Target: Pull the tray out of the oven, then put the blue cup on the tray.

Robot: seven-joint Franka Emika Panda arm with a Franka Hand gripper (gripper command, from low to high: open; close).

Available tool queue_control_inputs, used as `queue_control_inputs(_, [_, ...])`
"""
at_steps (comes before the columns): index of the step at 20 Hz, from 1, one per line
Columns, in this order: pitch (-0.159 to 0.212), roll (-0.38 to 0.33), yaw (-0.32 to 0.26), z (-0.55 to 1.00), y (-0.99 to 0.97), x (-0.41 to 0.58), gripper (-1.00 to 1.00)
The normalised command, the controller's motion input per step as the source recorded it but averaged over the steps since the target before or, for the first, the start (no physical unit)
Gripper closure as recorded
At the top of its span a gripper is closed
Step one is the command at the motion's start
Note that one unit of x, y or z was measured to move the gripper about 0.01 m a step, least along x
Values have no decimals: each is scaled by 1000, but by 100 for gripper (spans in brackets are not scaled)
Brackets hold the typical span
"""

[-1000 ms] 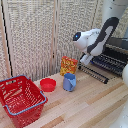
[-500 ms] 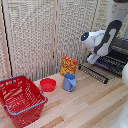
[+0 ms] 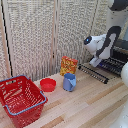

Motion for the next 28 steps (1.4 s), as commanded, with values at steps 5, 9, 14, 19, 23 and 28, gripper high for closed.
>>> queue_control_inputs(5, [-1, 56, 0, 79, -304, -39, 100])
queue_control_inputs(9, [0, 115, -7, 191, -439, -90, 100])
queue_control_inputs(14, [0, 140, 0, 132, -362, -153, 100])
queue_control_inputs(19, [13, 134, -16, 53, -282, -171, 100])
queue_control_inputs(23, [0, 94, -37, 8, -111, -129, 100])
queue_control_inputs(28, [0, 98, -103, -6, 426, 96, 100])
